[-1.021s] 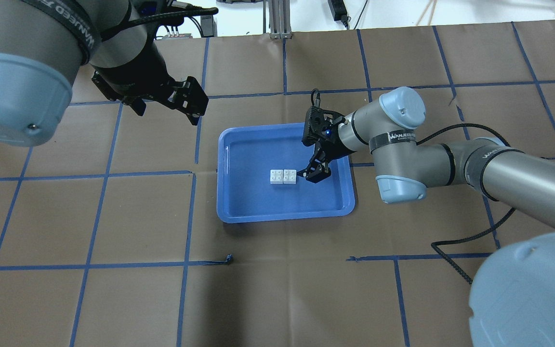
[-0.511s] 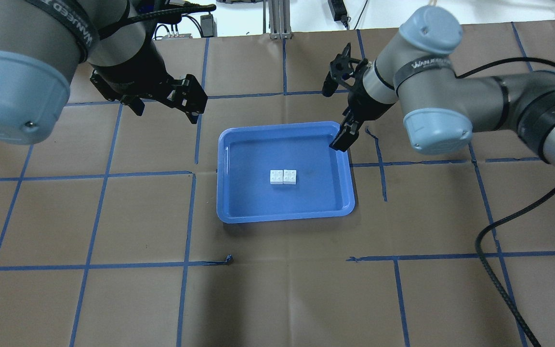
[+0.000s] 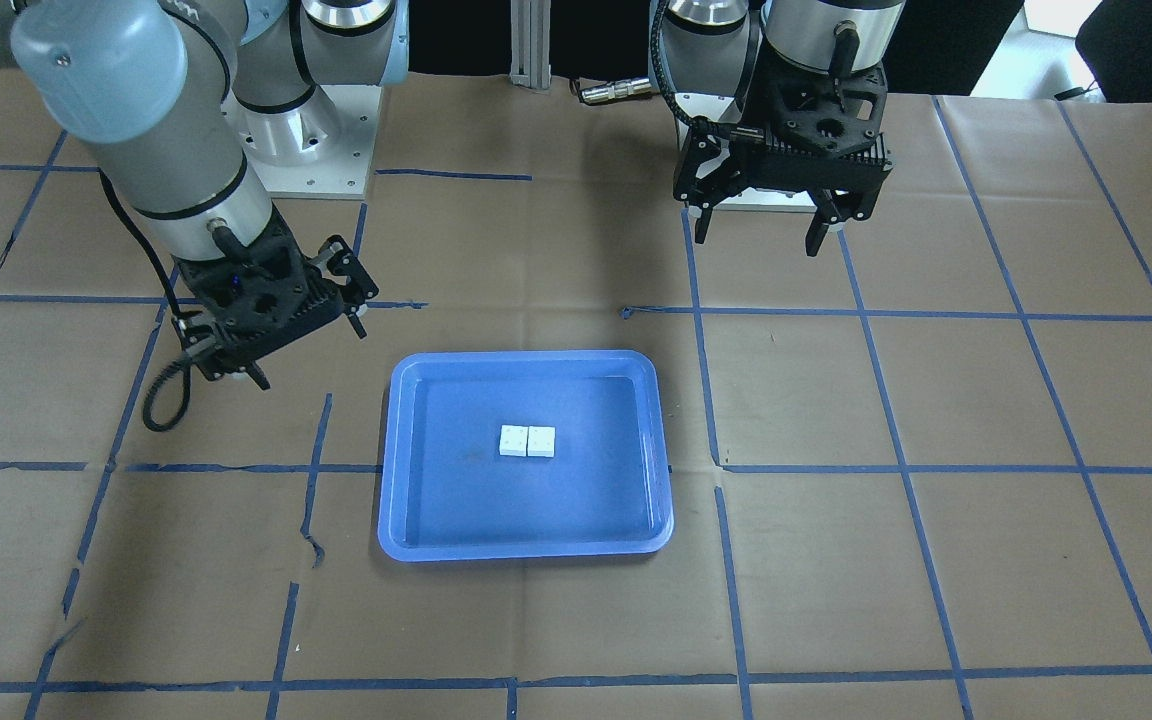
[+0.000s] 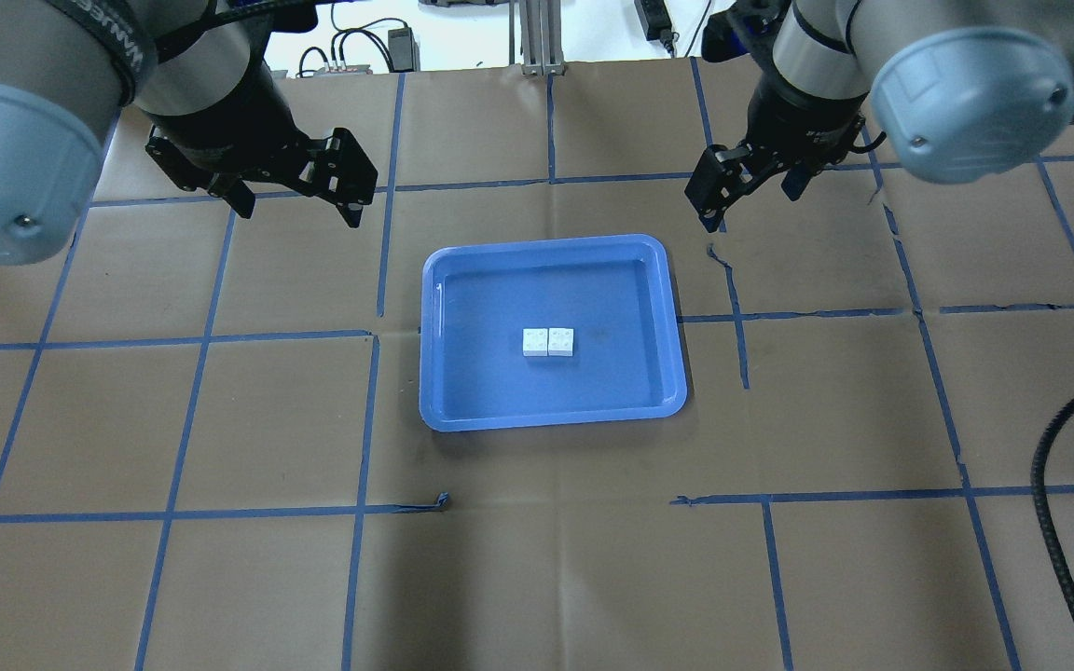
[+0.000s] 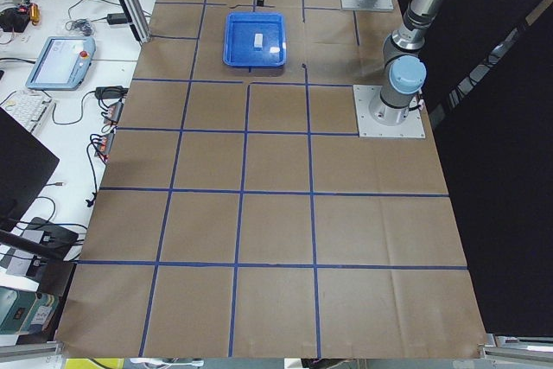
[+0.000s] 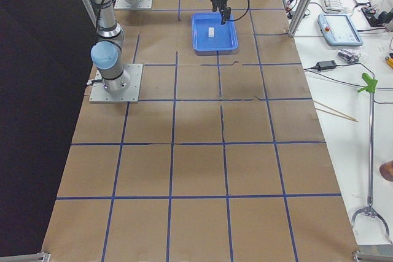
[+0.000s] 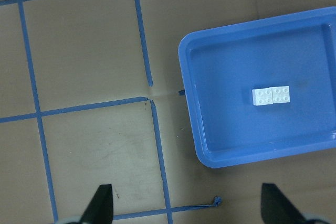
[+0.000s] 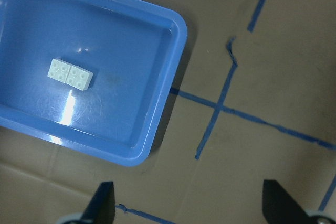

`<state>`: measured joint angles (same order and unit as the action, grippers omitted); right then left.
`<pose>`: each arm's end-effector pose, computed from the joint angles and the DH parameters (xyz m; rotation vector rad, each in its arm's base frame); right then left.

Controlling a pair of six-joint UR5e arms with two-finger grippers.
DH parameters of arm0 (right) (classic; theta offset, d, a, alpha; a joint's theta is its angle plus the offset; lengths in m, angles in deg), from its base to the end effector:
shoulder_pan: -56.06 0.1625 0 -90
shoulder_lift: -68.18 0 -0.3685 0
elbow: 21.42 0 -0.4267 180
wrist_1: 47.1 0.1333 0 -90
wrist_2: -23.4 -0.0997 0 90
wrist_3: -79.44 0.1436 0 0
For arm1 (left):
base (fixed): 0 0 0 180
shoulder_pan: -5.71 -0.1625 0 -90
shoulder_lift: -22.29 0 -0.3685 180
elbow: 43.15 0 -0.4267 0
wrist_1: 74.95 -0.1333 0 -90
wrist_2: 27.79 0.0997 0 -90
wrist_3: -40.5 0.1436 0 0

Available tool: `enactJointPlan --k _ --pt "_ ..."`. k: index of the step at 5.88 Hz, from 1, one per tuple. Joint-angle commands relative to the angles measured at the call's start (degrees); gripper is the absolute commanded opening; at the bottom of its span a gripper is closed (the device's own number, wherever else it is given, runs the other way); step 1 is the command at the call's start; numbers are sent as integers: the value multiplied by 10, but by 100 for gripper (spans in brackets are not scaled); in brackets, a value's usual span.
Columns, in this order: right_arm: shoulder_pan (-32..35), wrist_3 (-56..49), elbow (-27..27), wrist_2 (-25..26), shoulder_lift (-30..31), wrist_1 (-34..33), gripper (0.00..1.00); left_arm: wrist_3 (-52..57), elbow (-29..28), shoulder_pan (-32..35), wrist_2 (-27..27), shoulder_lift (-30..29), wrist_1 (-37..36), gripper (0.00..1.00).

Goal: Assemble white blocks and place on blue tray

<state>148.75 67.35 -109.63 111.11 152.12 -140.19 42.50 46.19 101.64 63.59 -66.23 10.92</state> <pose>0.1652 -0.5540 0.3517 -0.3981 3.0743 0.0267 -0.1841 -0.5154 0.4150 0.2135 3.1093 -0.1719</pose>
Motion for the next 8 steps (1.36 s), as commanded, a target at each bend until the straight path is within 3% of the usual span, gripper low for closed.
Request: enactJointPlan --k 1,8 --pt "-15 102 45 40 25 93 100 0 2 -1 0 2 0 99" --pt "-29 106 45 32 50 112 100 1 7 -2 -2 2 -3 99"
